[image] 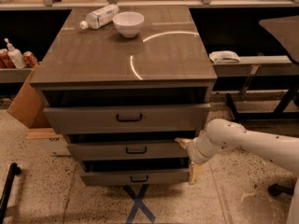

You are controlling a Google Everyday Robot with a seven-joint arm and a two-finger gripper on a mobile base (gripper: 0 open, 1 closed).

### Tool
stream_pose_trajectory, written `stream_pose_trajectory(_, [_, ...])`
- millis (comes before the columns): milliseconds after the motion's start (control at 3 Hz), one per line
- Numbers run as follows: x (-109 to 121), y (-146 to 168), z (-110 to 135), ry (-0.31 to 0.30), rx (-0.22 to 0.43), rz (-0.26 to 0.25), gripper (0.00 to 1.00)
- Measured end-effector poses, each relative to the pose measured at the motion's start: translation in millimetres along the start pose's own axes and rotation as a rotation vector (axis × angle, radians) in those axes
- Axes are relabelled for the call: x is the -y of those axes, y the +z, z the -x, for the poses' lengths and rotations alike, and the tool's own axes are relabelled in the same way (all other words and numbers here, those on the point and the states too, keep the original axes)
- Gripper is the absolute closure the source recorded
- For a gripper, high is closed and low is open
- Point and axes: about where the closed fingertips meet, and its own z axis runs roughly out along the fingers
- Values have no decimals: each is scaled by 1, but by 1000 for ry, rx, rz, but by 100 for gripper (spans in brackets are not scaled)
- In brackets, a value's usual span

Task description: Open middle drawer

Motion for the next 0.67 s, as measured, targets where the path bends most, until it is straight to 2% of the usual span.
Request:
stream_pose_trajectory(333, [22, 6, 11, -31, -59, -50, 0])
stream_pose_trajectory(667, [37, 12, 17, -44, -83, -70, 0])
